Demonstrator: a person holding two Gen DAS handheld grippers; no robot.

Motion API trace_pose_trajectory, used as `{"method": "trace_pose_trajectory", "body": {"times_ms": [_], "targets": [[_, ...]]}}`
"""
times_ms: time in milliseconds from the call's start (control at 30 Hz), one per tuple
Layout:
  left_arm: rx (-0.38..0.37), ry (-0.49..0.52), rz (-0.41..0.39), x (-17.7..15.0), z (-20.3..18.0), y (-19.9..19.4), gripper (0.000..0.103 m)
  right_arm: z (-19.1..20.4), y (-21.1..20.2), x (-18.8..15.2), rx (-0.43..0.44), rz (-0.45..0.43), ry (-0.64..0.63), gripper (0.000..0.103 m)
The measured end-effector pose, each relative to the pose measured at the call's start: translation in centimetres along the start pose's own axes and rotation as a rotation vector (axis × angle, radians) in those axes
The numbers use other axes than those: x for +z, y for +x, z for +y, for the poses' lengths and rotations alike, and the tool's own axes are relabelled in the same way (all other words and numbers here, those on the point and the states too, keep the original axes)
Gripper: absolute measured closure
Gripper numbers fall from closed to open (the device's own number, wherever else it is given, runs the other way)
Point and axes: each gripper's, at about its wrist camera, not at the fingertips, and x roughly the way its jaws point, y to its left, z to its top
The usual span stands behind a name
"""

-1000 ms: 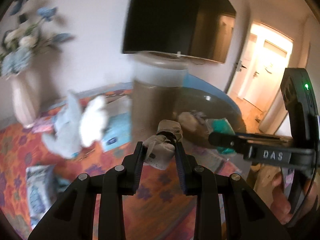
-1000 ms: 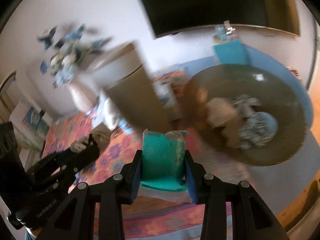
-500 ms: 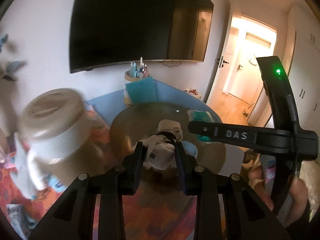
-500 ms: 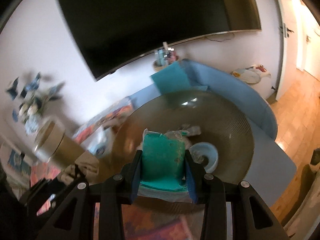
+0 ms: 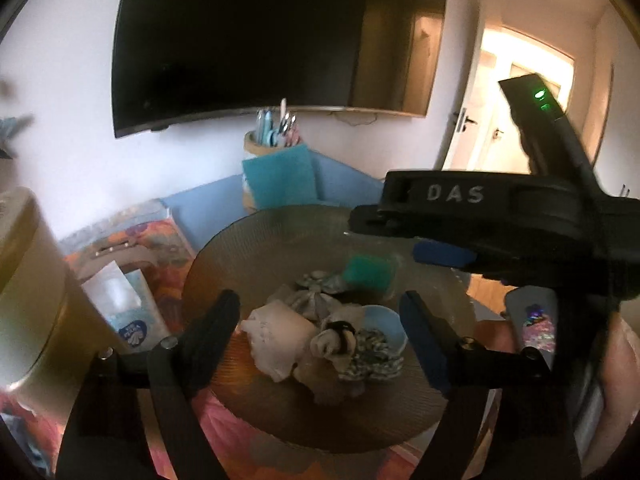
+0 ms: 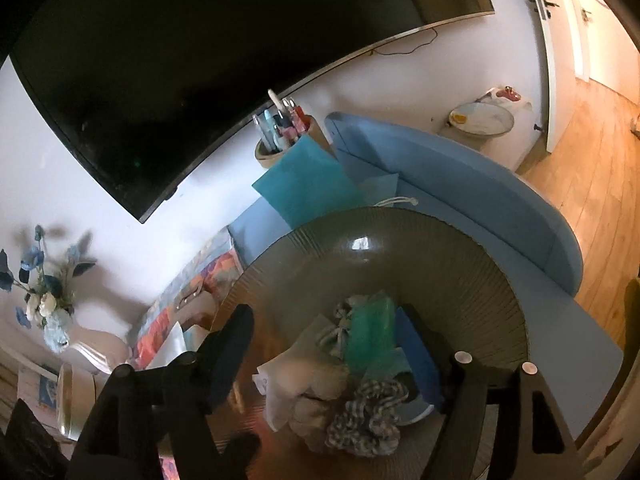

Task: Organize soft objects
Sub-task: 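Carry slipper and green pouch to the glass bowl and release both, then grasp the blue-white printed packet with the left gripper while the right grasps the teal cloth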

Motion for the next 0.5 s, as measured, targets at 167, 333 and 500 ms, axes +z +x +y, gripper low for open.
{"method": "trace_pose_trajectory", "body": {"times_ms": [167,333,500], "targets": [[-0.038,0.082,-0.006,-0.8,-1.8,-2.1,0.022,-1.3,-1.1,-1.2,0.005,-0.003,0.022,0.032],[-0.023,0.132,-0.005,-2.4,-2.2,-5.3,0.022,-1.3,-2.9,-3.1,0.019,-0.007,0.013,0.032],[0.035,0.111,-0.017,-4.2,0.1,-9.3,0.022,-0.2,-4.7,-6.2,0.041,-0.011,-0.045,0.032]]}}
